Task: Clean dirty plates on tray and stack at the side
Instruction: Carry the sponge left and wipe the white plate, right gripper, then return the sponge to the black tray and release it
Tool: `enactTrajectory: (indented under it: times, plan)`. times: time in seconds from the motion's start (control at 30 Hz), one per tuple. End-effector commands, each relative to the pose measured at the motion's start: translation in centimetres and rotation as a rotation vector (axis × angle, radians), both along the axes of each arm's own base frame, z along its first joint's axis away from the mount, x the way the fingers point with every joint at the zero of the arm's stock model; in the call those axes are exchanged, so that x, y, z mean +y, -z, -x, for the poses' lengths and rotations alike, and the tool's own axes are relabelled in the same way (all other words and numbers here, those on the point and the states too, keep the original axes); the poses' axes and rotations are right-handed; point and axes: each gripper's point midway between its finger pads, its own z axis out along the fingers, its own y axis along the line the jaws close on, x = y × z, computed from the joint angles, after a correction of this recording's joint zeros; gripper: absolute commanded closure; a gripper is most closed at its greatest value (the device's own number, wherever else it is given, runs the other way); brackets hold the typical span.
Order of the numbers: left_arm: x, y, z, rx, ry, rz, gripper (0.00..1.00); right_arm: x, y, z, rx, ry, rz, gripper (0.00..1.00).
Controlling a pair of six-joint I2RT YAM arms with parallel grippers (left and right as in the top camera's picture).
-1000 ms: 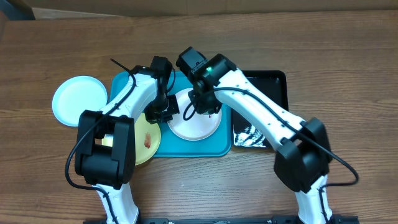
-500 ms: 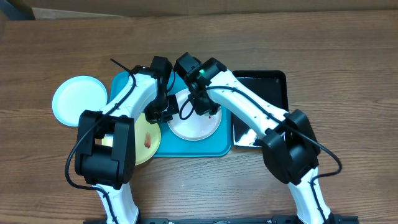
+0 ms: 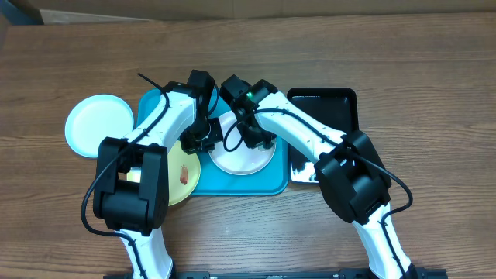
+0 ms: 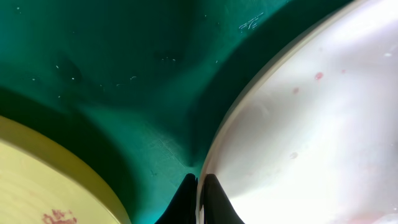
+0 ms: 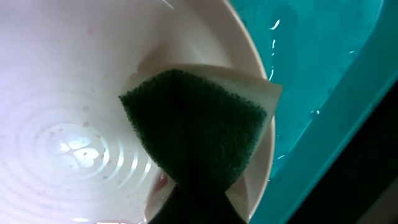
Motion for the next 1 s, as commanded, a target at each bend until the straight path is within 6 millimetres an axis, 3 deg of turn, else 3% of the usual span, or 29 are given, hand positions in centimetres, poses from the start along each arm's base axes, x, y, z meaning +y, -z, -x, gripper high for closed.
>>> enactTrajectory:
  times: [0.0,0.33,0.57,0.73,0.97]
  plan:
    - [0.5,-0.8,-0.7,-0.027,-0.032,-0.010,0.96,-0.6,0.4,0.0,0.003,0.010,0.017,0.91]
    - [0.5,-0.8,-0.7,-0.027,-0.031,-0.011,0.96,-0.5,0.8,-0.4,-0.013,0.015,0.003,0.96]
    - [0.5,-0.8,-0.8,-0.031,-0.015,-0.009,0.96,-0.7,3.0,0.1,0.028,0.032,-0.043,0.96]
    - [0.5,-0.8,-0.8,-0.035,0.013,-0.007,0.96,0.8,4.2,2.1,0.161,0.033,-0.195,0.96]
    - [0.4,-0.8,-1.0,-0.043,0.016,-0.006,0.96,3.6,3.7,4.2,0.279,-0.024,-0.354,0.96]
